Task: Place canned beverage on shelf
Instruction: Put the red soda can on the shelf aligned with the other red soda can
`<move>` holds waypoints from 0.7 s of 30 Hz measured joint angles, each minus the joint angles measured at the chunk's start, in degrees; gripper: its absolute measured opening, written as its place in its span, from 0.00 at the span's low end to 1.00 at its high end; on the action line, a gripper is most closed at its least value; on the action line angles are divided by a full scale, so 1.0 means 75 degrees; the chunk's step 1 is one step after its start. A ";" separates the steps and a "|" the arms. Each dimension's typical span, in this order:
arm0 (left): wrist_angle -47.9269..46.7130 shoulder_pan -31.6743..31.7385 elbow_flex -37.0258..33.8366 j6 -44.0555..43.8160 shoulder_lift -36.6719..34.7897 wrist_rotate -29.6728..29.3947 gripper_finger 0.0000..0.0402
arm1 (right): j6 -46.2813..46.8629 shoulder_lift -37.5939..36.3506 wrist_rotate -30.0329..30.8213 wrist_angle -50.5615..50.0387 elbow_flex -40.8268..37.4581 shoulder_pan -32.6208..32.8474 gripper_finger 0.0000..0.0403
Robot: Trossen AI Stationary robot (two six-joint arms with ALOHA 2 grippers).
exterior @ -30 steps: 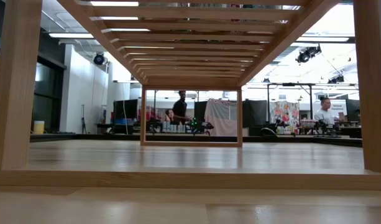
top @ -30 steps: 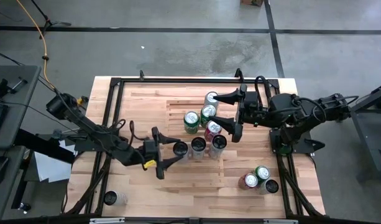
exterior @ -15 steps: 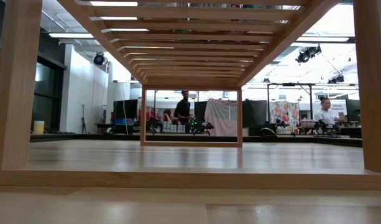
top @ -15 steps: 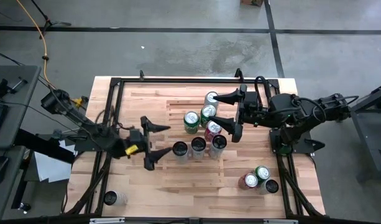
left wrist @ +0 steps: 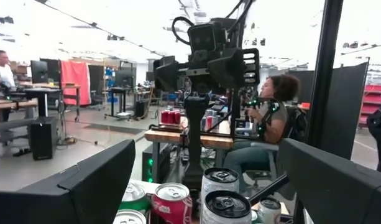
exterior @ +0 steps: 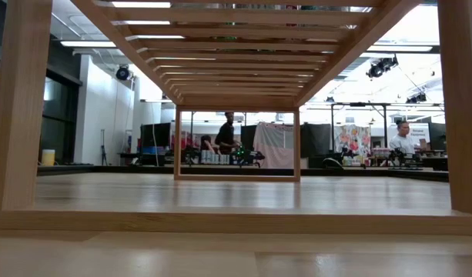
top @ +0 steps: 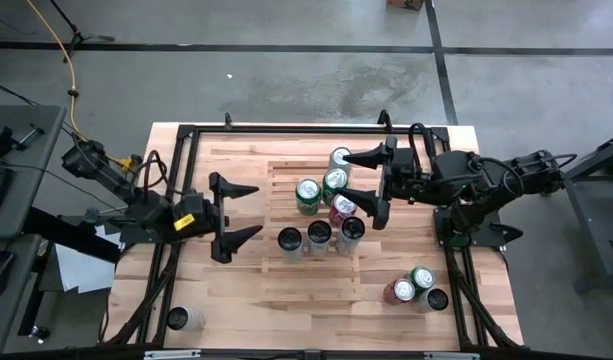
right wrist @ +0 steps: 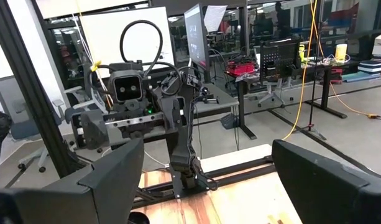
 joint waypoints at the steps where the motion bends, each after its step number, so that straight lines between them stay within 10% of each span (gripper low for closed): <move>1: -0.0005 0.0000 0.0000 -0.0113 0.0014 0.0000 0.98 | -0.0013 0.0000 0.0000 -0.0002 0.0000 -0.0001 0.84; 15: -0.0150 0.1036 0.0120 -0.2751 0.0173 0.0359 0.98 | 0.0206 -0.0262 -0.0003 -0.0811 -0.0003 -0.0002 0.84; 21: -0.3974 0.2360 0.1847 -0.3746 0.0219 0.1987 0.98 | 0.0398 -0.0402 -0.0003 -0.1217 -0.0003 0.0001 0.84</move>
